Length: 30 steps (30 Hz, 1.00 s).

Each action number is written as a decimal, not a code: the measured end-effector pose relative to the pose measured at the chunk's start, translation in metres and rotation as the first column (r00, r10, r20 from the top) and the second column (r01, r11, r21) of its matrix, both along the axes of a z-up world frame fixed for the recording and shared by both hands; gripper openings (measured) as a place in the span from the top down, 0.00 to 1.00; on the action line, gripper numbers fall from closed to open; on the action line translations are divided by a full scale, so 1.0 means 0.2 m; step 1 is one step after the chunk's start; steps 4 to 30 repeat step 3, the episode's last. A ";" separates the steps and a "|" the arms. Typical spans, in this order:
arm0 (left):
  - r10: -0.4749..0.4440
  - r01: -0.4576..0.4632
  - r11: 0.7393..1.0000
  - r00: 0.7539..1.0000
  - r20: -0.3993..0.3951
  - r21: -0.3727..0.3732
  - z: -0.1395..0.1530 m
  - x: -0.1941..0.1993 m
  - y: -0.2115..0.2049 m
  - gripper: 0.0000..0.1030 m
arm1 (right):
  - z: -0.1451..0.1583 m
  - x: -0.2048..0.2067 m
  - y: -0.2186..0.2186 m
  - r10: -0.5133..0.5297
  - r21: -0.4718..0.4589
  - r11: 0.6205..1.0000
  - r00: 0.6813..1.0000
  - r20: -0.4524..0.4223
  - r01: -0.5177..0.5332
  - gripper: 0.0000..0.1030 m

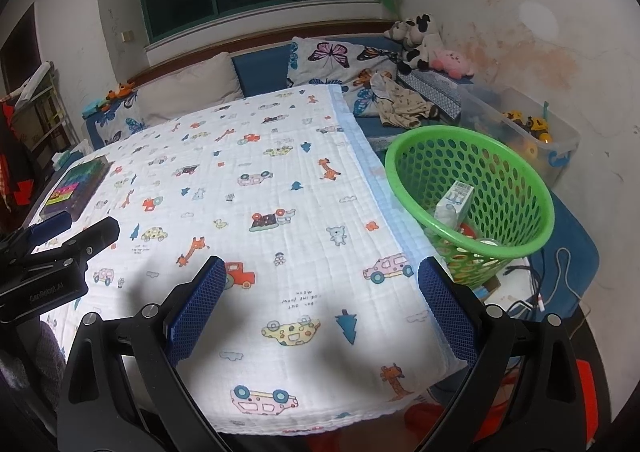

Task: Collect trash

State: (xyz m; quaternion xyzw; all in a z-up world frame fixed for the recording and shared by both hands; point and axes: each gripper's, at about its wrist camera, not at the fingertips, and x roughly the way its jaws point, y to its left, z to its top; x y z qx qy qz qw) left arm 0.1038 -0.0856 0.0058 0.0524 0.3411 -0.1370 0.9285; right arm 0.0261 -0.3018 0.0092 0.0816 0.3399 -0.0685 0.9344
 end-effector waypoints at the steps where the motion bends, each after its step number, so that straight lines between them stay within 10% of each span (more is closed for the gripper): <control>1: 0.001 -0.001 1.000 1.000 -0.002 0.000 0.00 0.00 0.00 0.07 | 0.00 0.00 0.00 0.001 0.000 1.000 1.000 0.000 -0.001 0.07; 30: 0.003 -0.003 1.000 1.000 -0.005 0.000 -0.01 0.00 0.00 0.07 | 0.00 0.00 0.00 0.000 -0.001 1.000 1.000 0.000 0.000 0.07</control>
